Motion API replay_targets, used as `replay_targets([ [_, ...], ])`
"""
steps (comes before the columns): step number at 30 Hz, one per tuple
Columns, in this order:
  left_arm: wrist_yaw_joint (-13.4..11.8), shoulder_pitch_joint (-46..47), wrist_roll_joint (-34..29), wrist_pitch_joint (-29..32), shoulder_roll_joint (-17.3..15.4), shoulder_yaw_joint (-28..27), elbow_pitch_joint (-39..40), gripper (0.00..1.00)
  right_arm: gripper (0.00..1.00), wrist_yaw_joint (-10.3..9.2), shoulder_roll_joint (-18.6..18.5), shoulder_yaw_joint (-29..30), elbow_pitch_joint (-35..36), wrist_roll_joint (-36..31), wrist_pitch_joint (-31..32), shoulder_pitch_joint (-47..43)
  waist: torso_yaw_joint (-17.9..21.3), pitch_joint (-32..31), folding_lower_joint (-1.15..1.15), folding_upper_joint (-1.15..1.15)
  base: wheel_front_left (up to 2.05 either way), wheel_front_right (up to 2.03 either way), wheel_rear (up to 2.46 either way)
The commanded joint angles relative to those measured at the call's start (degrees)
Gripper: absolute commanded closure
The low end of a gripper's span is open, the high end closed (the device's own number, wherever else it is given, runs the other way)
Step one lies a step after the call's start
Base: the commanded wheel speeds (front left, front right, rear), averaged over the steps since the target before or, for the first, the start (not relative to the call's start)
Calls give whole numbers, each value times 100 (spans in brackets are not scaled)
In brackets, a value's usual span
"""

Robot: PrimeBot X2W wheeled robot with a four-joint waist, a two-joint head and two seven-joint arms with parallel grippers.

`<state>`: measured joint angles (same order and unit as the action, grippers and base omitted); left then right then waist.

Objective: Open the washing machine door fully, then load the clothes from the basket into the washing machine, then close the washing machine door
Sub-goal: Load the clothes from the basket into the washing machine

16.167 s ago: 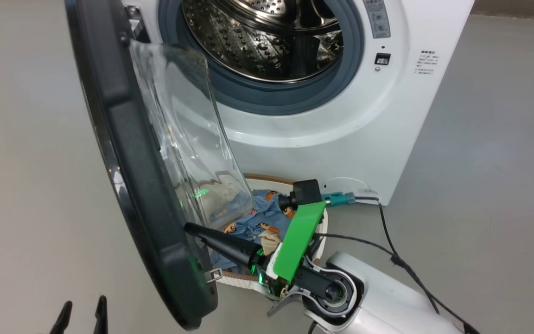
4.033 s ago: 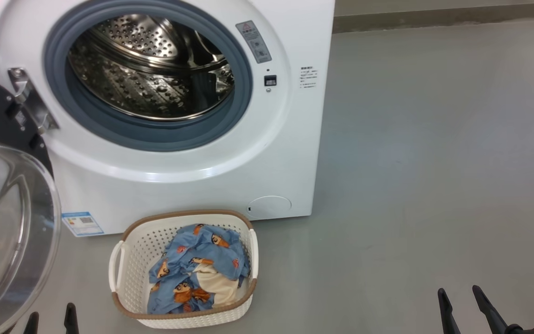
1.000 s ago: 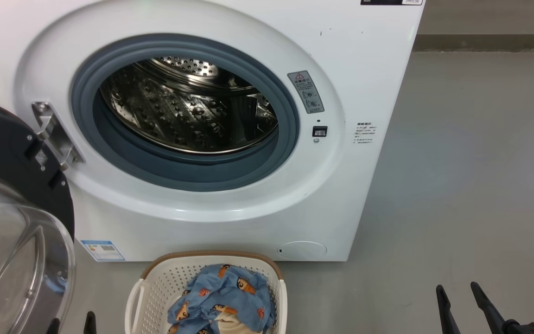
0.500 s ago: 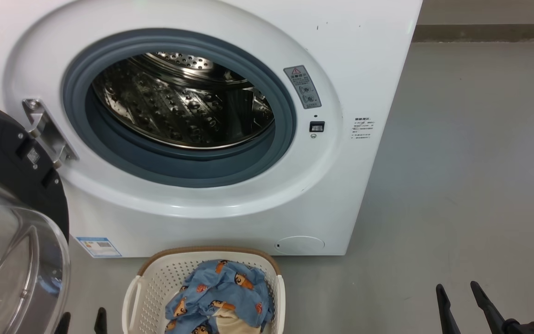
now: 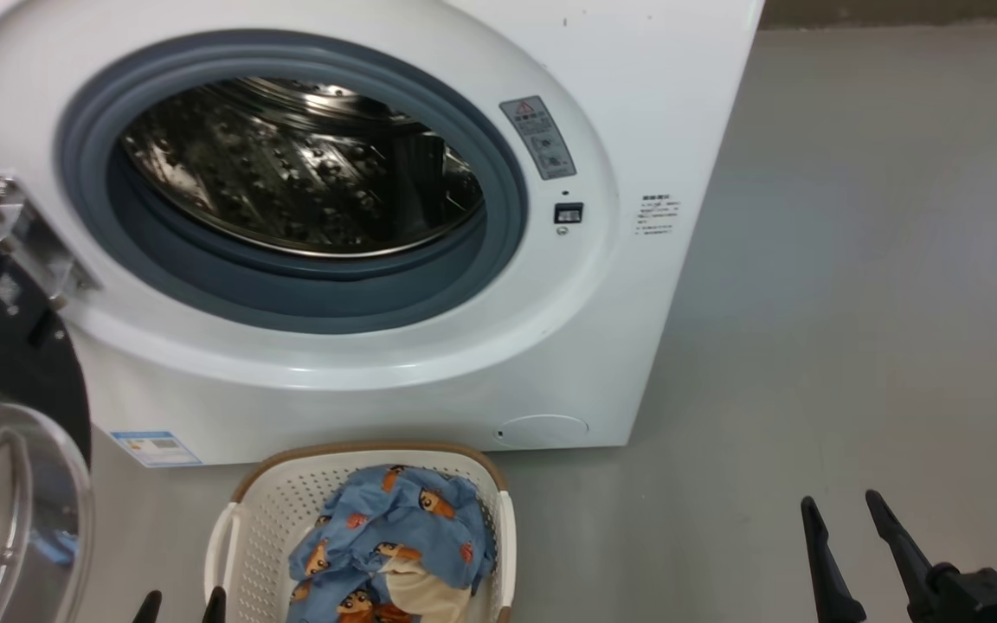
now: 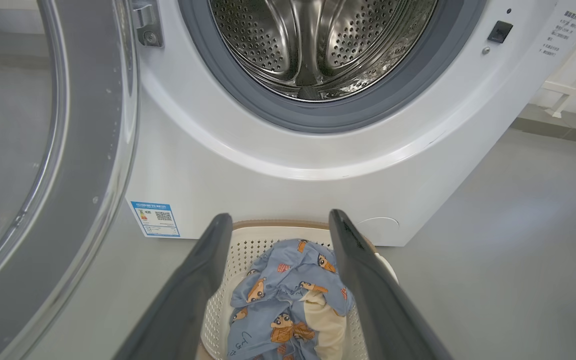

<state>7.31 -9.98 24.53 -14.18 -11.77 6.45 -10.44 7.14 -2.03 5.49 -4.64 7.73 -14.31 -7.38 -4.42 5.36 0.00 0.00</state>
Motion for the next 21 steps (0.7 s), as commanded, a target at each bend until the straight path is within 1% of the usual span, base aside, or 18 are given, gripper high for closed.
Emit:
replay_targets([
  [1,17,236,46,-5,-135,-164,69,0,0,35,-85,-190,156,99,-69,238,134,131,0,0,0,0,0],
  [10,17,562,519,374,-330,196,-140,0,0,35,-85,-339,266,213,-69,420,731,646,0,0,0,0,0],
  [21,17,1142,860,717,-946,576,-764,0,0,35,-85,-641,455,396,-69,567,1488,1340,0,0,0,0,0],
])
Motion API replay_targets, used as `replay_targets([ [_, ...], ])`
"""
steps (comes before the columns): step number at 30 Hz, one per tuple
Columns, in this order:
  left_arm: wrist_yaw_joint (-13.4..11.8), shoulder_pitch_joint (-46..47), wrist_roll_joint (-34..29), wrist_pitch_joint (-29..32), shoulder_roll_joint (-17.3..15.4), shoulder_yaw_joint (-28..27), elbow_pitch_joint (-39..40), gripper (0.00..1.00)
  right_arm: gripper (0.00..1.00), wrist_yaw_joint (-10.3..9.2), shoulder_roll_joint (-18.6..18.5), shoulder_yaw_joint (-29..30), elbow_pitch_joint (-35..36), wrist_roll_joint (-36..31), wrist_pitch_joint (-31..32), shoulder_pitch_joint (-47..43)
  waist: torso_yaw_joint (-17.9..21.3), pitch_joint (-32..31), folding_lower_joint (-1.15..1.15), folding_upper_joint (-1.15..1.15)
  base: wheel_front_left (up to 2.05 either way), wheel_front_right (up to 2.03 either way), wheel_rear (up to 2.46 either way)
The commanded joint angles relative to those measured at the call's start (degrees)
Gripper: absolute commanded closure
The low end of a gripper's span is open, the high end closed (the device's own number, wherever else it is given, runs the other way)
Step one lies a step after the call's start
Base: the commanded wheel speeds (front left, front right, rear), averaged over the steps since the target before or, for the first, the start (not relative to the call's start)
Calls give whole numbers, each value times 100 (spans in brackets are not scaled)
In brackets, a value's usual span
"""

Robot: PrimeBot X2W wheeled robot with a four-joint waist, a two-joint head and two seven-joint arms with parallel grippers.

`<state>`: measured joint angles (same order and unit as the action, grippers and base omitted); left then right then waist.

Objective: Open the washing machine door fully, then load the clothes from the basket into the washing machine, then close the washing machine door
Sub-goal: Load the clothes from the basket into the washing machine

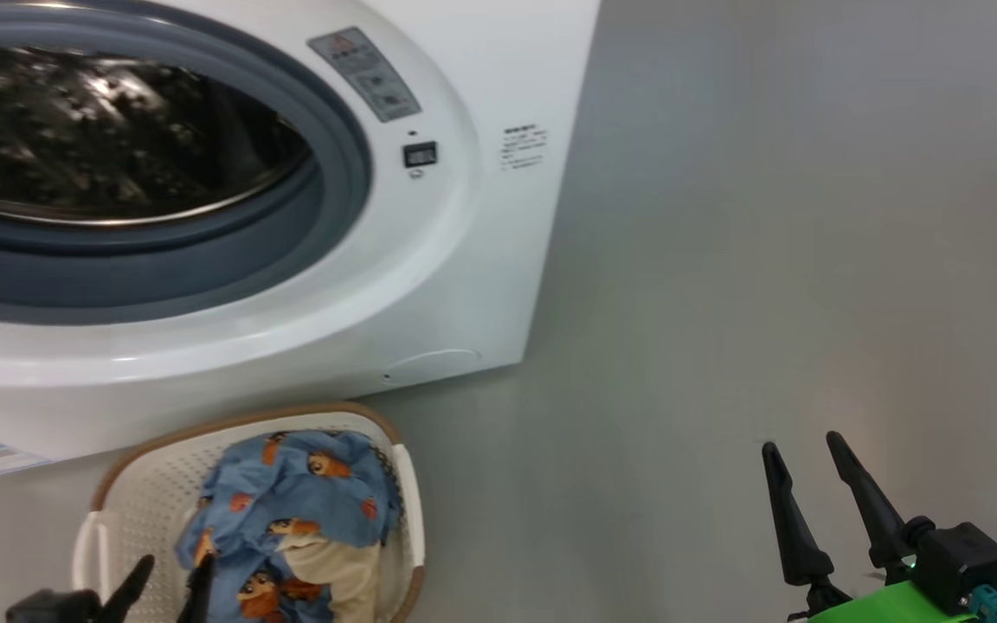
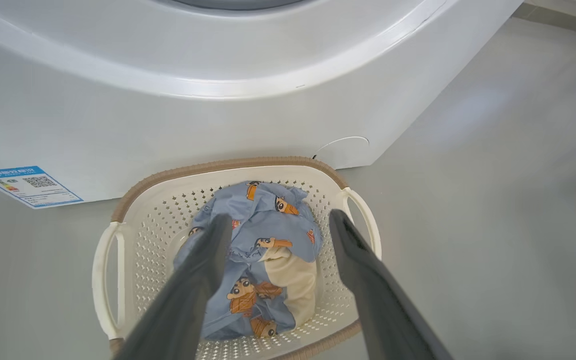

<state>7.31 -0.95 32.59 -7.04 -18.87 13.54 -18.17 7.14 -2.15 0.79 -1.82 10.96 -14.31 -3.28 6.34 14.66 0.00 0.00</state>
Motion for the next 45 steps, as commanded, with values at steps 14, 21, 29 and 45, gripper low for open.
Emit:
replay_targets([
  [14,17,1138,728,199,-917,456,-1121,0,0,35,-73,-421,538,203,-69,407,1012,1214,0,0,0,0,0],
  [21,18,1688,1233,210,-1299,889,-1767,0,0,35,-73,-645,780,307,-69,567,1266,1795,0,0,0,0,0],
  [29,18,2137,1734,129,-1713,1290,-2263,0,0,35,-73,-955,1093,388,-69,807,1510,2442,0,0,0,0,0],
  [45,18,2835,2467,-214,-2293,2025,-2739,0,0,35,-73,-1278,1503,423,-69,1013,1688,3251,0,0,0,0,0],
])
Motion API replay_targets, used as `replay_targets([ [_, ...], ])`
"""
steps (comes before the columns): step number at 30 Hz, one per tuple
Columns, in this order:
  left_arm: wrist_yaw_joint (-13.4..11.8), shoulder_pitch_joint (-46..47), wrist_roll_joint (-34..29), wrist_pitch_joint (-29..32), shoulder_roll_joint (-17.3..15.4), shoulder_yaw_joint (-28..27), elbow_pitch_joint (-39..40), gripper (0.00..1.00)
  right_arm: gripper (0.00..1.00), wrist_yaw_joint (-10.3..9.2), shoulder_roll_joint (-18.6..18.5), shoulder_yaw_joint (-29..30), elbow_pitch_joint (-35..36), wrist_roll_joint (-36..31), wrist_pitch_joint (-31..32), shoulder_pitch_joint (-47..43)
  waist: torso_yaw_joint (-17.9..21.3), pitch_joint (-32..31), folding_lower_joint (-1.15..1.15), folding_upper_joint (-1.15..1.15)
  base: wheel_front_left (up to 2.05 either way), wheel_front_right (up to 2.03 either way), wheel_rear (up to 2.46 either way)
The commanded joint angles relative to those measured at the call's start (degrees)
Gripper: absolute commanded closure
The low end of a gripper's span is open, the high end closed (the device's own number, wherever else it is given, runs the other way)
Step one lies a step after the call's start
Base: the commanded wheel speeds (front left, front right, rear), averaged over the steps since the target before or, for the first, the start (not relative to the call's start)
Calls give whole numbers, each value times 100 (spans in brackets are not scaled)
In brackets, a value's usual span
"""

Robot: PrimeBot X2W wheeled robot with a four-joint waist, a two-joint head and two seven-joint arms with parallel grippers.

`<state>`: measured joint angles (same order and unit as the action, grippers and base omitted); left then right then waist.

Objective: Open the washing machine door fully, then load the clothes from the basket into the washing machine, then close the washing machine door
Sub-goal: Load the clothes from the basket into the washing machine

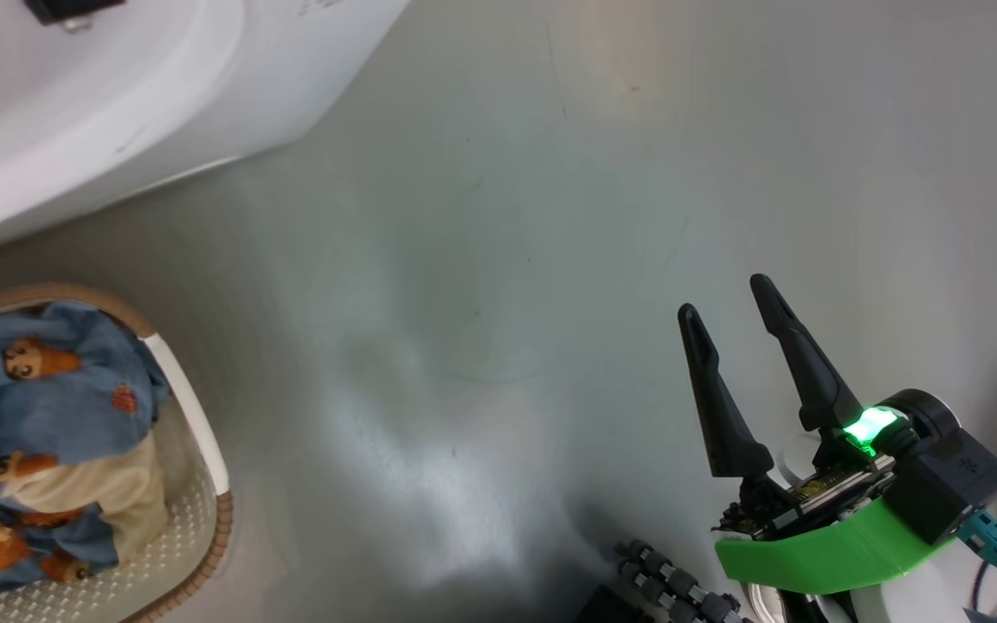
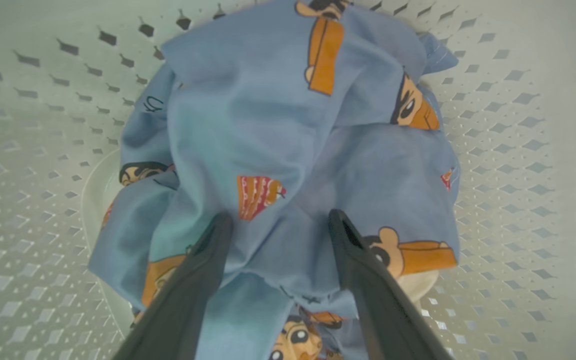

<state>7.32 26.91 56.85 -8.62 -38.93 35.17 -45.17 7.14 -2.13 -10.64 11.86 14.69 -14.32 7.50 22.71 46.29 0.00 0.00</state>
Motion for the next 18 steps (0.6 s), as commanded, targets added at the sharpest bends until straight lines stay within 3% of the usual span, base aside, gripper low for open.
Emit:
replay_targets([
  [1,16,80,76,-72,-309,-91,-54,0,0,35,-75,-153,145,52,-68,-56,57,108,0,0,0,0,0],
  [18,16,544,308,-389,-551,602,-325,0,0,35,-75,-237,256,75,-68,1,149,463,0,0,0,0,0],
])
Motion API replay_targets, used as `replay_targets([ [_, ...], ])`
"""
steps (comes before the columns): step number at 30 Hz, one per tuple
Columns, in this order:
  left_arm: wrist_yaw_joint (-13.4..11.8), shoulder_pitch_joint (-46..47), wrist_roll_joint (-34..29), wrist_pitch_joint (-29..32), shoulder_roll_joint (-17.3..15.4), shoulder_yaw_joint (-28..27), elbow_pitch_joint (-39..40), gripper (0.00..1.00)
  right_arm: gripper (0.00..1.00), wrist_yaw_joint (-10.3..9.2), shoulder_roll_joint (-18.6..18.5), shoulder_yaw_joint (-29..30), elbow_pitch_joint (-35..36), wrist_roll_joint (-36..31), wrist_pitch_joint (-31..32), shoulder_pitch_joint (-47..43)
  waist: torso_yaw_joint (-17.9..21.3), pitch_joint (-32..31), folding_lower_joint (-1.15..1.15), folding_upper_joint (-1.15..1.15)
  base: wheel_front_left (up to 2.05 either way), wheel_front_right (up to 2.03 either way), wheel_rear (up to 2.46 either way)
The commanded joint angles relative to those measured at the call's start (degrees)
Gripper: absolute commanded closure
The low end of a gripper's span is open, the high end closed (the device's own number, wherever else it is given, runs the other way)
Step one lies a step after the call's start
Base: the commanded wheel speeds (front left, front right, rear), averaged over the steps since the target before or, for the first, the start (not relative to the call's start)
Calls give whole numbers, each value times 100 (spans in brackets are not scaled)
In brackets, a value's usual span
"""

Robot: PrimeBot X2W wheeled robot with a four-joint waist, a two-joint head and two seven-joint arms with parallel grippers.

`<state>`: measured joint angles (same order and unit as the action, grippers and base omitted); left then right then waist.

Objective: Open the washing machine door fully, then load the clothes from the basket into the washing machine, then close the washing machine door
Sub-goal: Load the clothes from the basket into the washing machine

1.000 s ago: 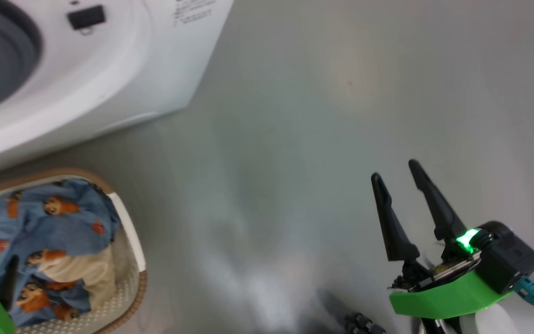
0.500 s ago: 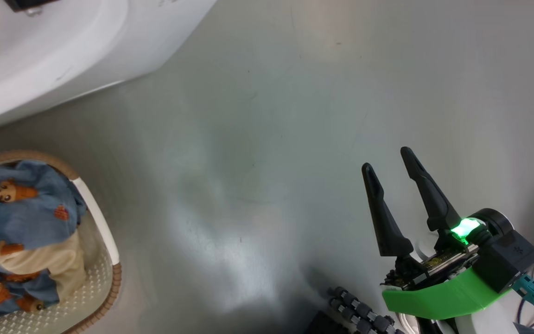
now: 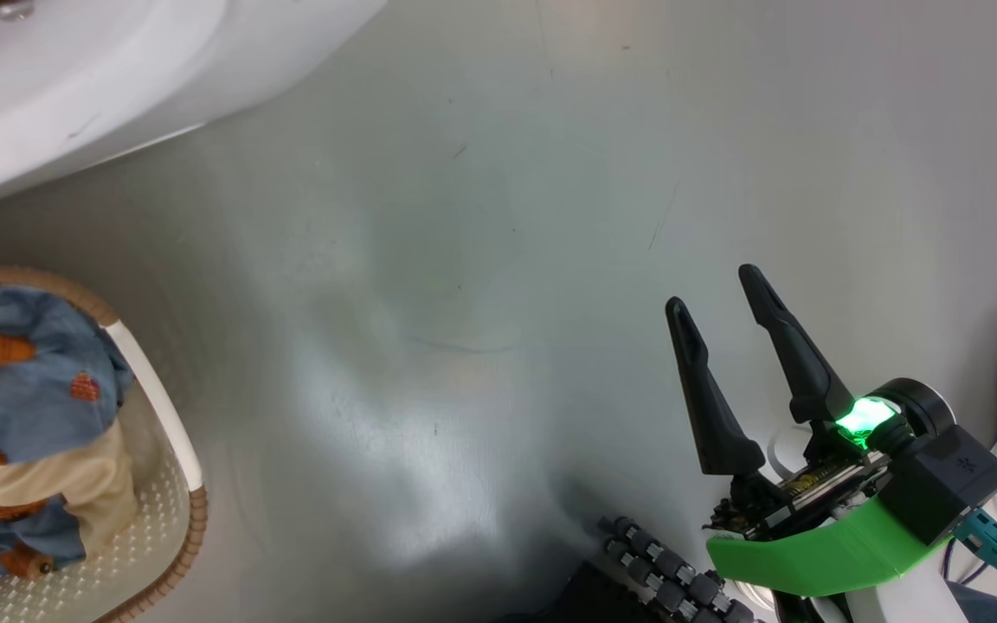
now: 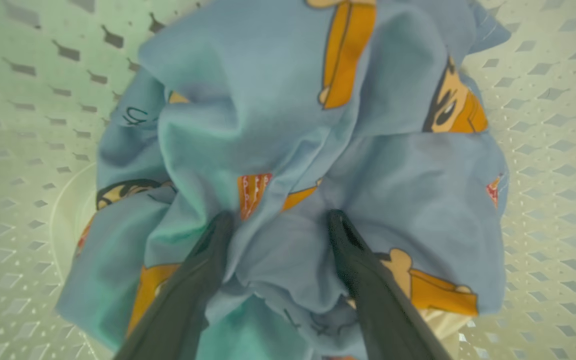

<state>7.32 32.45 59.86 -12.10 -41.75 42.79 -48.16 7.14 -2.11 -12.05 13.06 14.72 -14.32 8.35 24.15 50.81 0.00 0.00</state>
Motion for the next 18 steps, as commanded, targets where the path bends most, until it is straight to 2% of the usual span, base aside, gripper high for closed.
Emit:
replay_targets([
  [1,16,13,-12,-63,-266,-104,-50,22,0,35,-76,-97,139,66,-68,-85,4,26,0,0,0,0,0],
  [2,16,38,-28,-87,-262,-56,-75,51,0,35,-76,-98,145,63,-68,-85,3,42,0,0,0,0,0],
  [4,16,87,-59,-127,-250,42,-121,100,0,35,-76,-91,150,55,-68,-78,-5,70,0,0,0,0,0],
  [11,16,179,-66,-232,-155,325,-212,100,0,35,-76,-37,88,2,-68,-38,-104,33,0,0,0,0,0],
  [18,16,136,-21,-283,70,473,-151,100,0,35,-76,78,-92,-87,-68,38,-373,-306,0,0,0,0,0],
])
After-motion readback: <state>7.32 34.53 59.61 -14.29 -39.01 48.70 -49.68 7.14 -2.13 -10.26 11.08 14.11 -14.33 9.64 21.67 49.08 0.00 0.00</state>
